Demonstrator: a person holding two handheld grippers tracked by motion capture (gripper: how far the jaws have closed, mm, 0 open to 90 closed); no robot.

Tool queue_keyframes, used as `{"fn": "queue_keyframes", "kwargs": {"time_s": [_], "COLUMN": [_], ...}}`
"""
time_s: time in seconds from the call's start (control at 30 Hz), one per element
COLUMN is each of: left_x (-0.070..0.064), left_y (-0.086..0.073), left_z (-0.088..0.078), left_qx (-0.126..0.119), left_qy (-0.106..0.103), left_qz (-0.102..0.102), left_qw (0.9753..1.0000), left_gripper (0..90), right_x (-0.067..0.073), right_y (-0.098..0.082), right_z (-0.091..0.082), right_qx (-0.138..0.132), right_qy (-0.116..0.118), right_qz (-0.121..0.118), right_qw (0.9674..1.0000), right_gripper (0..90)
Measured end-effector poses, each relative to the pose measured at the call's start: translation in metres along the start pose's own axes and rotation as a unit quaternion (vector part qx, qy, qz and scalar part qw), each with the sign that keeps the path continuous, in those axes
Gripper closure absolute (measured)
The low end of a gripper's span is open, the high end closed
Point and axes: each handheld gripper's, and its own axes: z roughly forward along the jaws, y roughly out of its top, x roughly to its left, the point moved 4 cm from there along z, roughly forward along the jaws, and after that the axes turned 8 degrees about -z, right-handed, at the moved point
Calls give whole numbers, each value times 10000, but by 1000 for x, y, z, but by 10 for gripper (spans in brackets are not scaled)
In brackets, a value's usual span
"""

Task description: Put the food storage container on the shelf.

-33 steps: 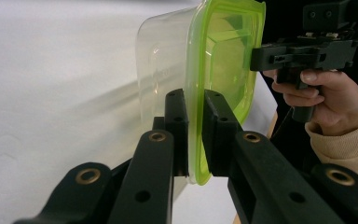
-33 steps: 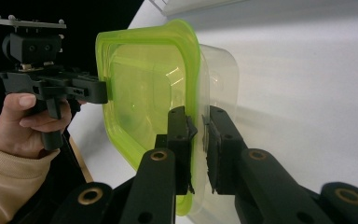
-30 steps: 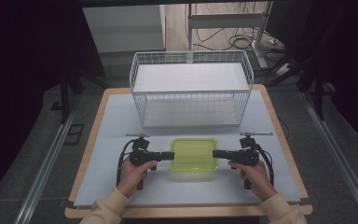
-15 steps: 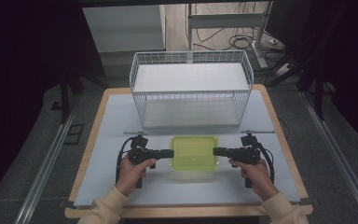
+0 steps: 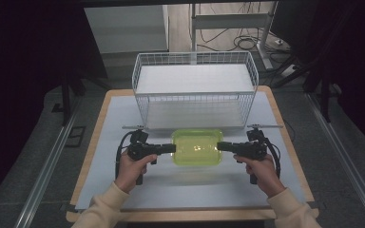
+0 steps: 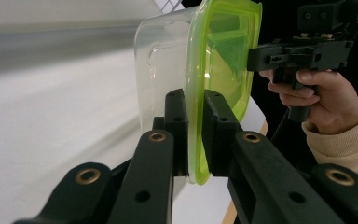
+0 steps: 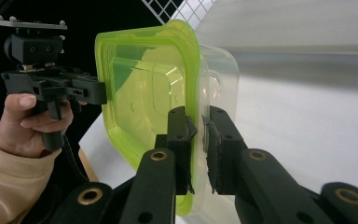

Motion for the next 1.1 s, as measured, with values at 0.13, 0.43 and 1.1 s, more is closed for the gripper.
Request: {"fn": "queue_keyframes", "kwargs": {"time_s": [0.13,0.43,1.1], "left_x": [-5,-14,-25], "left_y": [6,17,41], "left_z": [-3,-12,-22], "left_qx": [-52,-149,-279], "left_qy": [0,-12,65], "left_qz": [53,163,353], "left_qw": [10000,9998,9990], "left_gripper": [825,825,825], "right_x": [3,13,21], "right_y": [8,27,55], "right_z": [-3,-8,-12], "right_qx": [-43,-110,-160], "right_qy": [-11,-30,-87], "right_qz": [-66,-278,-461], "right_qw": [10000,9995,9988], "right_gripper": [812,811,810]}}
